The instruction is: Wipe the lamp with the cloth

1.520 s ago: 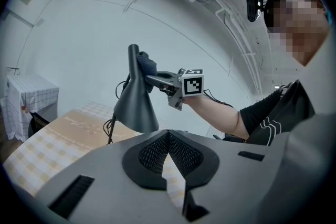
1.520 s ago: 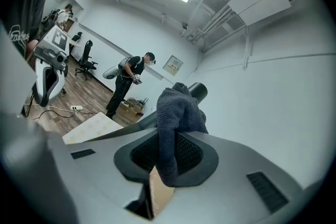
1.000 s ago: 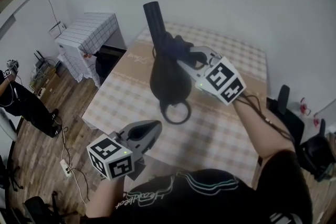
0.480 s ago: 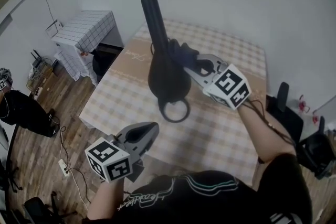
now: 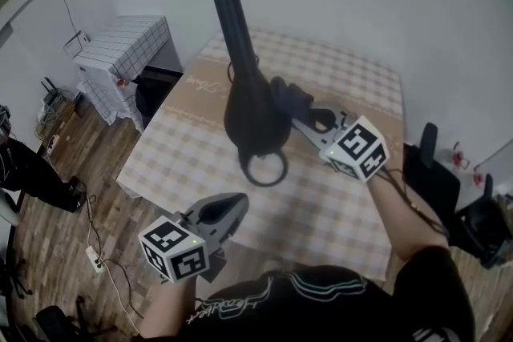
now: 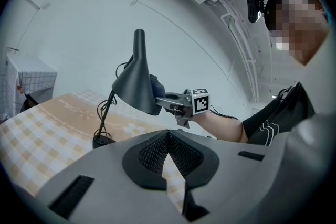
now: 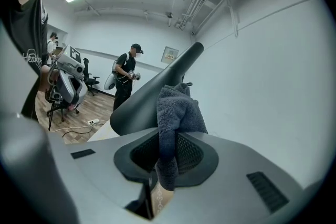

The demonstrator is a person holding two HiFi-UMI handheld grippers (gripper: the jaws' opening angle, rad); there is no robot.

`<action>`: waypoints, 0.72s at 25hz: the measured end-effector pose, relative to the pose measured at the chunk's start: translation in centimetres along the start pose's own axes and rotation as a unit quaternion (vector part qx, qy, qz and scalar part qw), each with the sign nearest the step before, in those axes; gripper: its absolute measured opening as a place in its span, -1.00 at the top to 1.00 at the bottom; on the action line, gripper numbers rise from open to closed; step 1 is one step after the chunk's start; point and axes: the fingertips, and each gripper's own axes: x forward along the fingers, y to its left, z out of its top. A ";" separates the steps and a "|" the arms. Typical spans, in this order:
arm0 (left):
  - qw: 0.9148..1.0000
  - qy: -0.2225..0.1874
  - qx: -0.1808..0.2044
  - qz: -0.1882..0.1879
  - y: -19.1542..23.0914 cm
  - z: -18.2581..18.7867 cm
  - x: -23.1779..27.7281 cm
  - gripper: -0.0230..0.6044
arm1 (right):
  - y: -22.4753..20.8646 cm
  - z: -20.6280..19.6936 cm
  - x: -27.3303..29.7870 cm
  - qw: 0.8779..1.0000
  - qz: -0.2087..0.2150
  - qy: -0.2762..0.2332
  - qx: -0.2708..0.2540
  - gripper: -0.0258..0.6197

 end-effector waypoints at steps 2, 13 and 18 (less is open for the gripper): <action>1.000 0.001 -0.001 -0.004 -0.3 -0.3 -0.1 0.93 | 0.2 -0.9 -0.9 1.000 -0.009 0.011 0.011 0.74; 0.999 0.002 0.023 -0.041 -4.9 0.0 -3.1 0.93 | 7.2 0.4 -9.8 0.989 -0.027 -0.009 0.147 0.74; 0.997 0.002 0.043 -0.062 -8.5 -0.5 -6.1 0.93 | 14.2 2.4 -13.9 0.972 -0.004 -0.058 0.229 0.74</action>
